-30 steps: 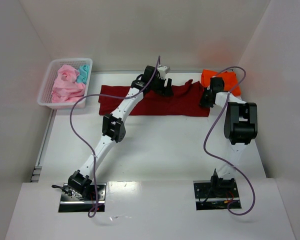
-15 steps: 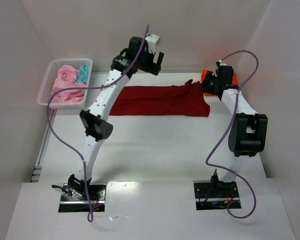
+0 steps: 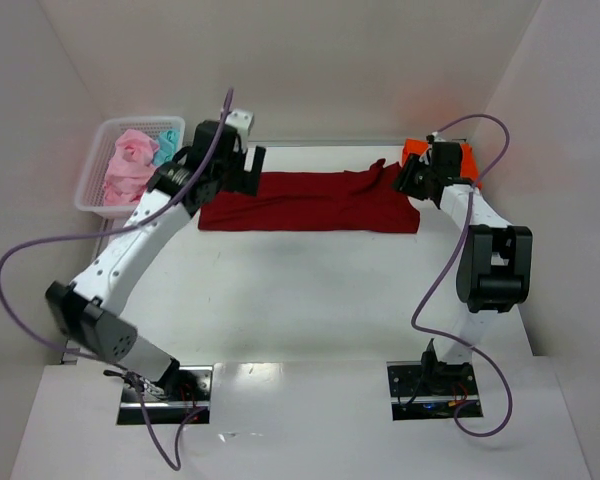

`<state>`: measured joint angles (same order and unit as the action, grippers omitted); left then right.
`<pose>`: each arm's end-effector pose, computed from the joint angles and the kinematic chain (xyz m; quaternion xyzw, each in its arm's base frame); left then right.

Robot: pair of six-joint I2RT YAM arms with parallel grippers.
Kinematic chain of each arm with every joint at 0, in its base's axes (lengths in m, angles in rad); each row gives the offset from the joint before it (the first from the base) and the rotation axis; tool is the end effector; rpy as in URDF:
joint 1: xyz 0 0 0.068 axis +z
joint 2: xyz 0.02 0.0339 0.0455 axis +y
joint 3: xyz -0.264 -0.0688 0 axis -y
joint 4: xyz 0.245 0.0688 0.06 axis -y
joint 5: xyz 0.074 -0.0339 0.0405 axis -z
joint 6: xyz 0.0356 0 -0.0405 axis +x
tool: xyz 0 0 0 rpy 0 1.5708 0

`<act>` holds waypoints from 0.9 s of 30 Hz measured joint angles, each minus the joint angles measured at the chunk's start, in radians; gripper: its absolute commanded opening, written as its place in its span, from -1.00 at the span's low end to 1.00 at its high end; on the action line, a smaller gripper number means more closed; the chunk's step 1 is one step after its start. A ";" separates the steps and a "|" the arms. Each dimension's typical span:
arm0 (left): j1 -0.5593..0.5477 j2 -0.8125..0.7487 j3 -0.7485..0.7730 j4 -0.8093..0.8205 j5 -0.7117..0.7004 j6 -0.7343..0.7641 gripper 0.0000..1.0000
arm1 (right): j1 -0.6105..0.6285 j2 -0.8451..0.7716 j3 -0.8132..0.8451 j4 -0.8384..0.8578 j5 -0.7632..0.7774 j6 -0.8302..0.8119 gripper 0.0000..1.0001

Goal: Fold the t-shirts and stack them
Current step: Fold the other side of the tshirt into a rectangle

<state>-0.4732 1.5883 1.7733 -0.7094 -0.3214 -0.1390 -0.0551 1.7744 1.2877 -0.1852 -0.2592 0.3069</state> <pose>0.3146 -0.1484 0.4275 0.0634 0.8565 -0.0165 0.5121 0.4027 -0.0131 0.2430 0.1055 0.8887 0.1696 0.4128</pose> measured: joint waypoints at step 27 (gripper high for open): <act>0.270 0.256 -0.484 0.617 0.053 -0.364 0.79 | 0.000 0.022 -0.121 -0.005 0.065 -0.032 -0.38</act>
<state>-0.2028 1.8439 1.2888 -0.0921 -0.2684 -0.5026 -0.0551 1.7962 1.1664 -0.1898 -0.1940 0.2749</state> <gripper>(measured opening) 0.915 0.315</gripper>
